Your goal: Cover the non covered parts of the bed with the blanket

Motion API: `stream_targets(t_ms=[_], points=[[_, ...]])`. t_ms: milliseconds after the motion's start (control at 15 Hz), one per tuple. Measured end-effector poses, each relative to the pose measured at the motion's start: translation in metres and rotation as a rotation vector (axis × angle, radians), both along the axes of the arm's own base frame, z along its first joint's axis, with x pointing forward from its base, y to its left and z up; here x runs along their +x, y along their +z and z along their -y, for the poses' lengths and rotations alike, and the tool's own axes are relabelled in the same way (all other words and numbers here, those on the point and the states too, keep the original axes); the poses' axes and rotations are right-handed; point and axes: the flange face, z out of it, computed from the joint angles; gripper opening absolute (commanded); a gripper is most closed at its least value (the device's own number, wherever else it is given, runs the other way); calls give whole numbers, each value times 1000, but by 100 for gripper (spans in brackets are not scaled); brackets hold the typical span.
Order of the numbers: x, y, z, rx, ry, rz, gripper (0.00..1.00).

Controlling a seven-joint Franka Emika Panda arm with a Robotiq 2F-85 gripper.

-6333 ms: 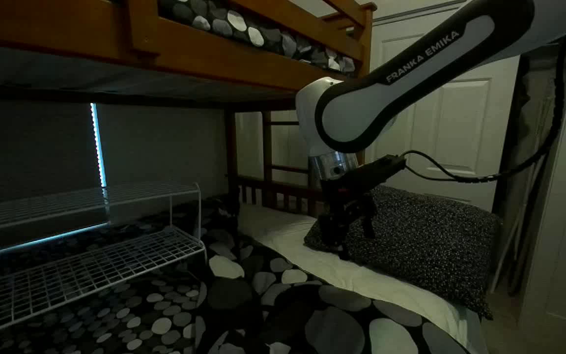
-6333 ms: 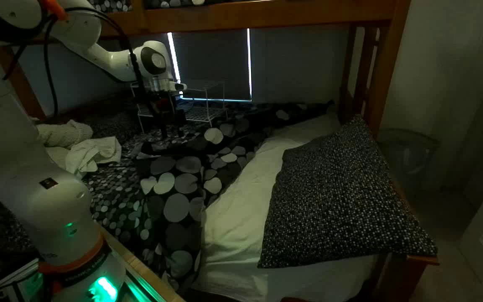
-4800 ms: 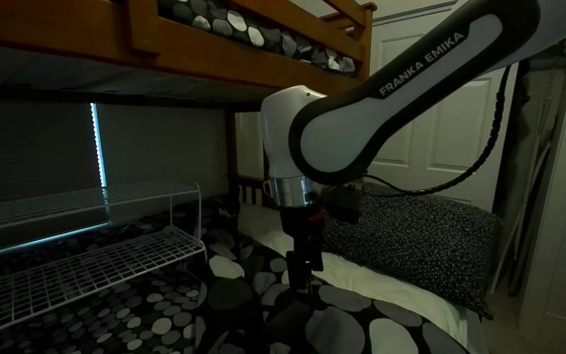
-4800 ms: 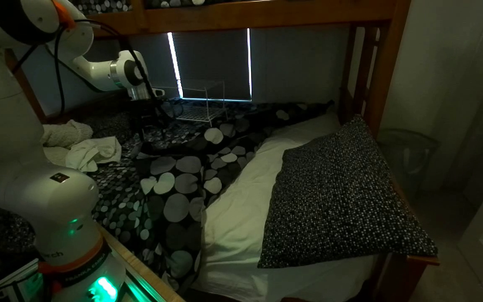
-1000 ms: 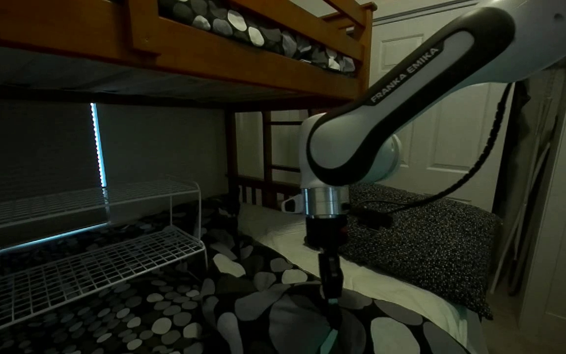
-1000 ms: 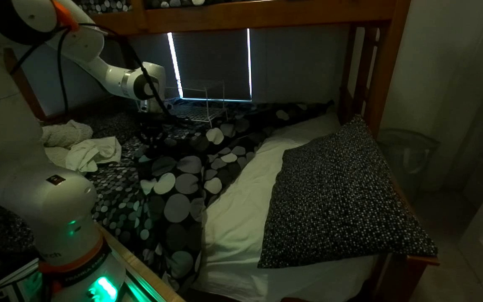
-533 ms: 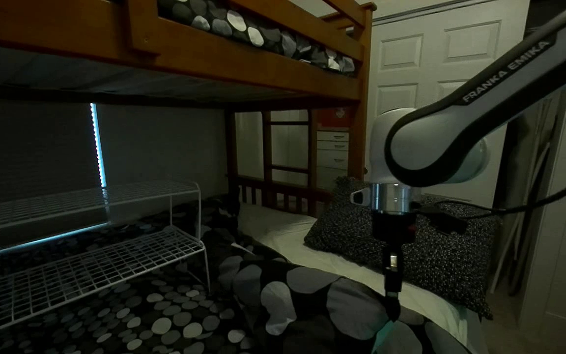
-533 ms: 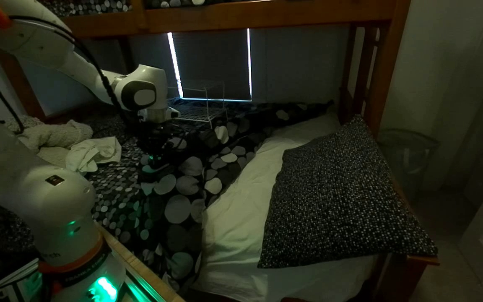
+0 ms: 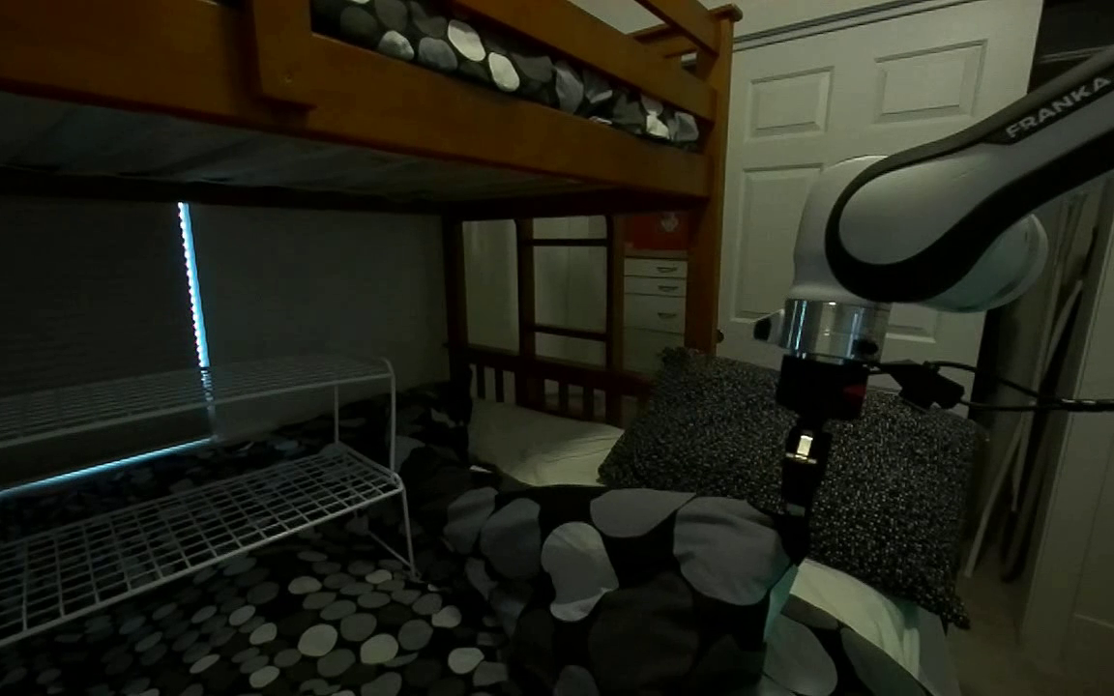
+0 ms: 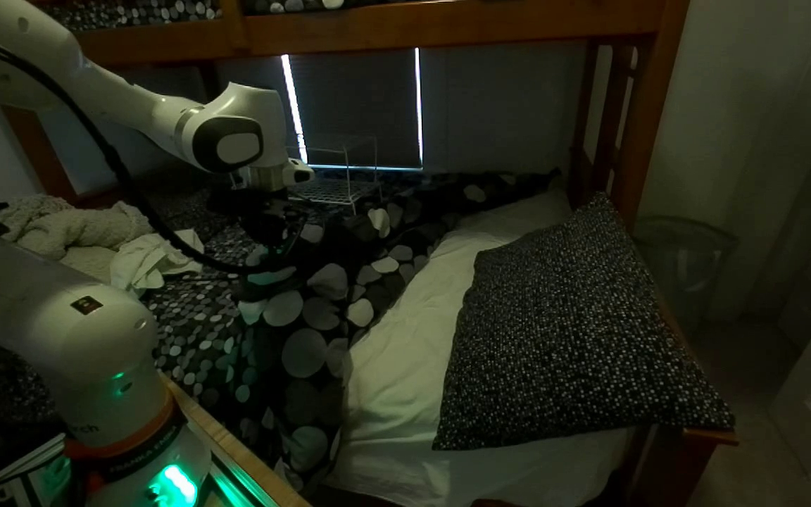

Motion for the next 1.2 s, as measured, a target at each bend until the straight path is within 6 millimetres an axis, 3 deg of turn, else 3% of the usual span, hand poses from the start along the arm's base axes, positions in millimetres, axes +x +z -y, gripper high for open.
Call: stream_targets(t_ms=[400,600,867,1200], points=[[3,2,1,-5,-18,20,1],[17,19,26,-40,-140,118,1],[19,29,101,-101,-319,204,1],[0,32,234,-173,-582,337,1]])
